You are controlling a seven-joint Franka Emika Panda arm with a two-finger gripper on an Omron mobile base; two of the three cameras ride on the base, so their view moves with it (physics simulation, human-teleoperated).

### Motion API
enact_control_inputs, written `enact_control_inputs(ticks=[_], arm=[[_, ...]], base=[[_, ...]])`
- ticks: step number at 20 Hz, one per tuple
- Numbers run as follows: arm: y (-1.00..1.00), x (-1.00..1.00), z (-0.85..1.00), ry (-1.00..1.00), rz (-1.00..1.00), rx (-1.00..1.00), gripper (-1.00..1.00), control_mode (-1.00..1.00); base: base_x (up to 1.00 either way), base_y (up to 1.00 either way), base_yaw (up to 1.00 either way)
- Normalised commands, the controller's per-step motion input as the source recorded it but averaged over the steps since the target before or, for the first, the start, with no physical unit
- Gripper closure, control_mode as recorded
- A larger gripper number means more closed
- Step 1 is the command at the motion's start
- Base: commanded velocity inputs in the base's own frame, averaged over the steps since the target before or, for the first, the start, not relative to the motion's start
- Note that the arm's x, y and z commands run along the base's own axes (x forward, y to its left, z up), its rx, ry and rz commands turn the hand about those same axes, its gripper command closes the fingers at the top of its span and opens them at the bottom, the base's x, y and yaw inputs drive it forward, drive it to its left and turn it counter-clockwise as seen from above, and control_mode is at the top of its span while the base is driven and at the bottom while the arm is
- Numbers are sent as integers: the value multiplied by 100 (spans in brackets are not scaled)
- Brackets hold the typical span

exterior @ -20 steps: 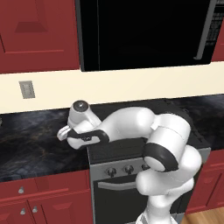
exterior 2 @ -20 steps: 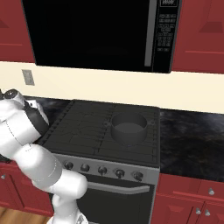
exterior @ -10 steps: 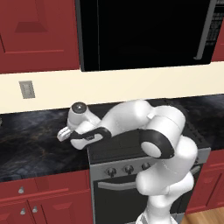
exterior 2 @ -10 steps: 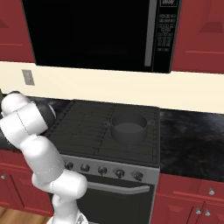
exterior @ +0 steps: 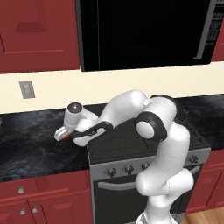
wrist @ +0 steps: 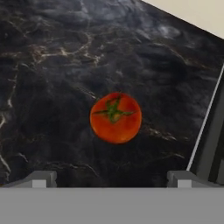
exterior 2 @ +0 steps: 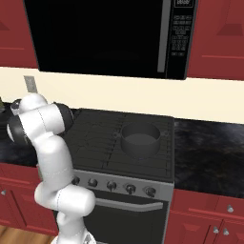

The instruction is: Turn on the burner for the pot on the stove. Wait thirty seconds for the pot to heat up. Then add the tomato to the pot.

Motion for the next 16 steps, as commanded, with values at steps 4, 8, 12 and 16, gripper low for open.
enact_control_inputs(ticks=[4,8,12,16], arm=[[24,26,-9,2,0,-9,-100,-100],[16,21,-13,2,0,-9,-100,-100],[11,24,-16,0,0,-8,-100,-100],[2,11,-6,0,0,-3,-100,-100]], base=[[0,0,0],[0,0,0],[0,0,0],[0,0,0]])
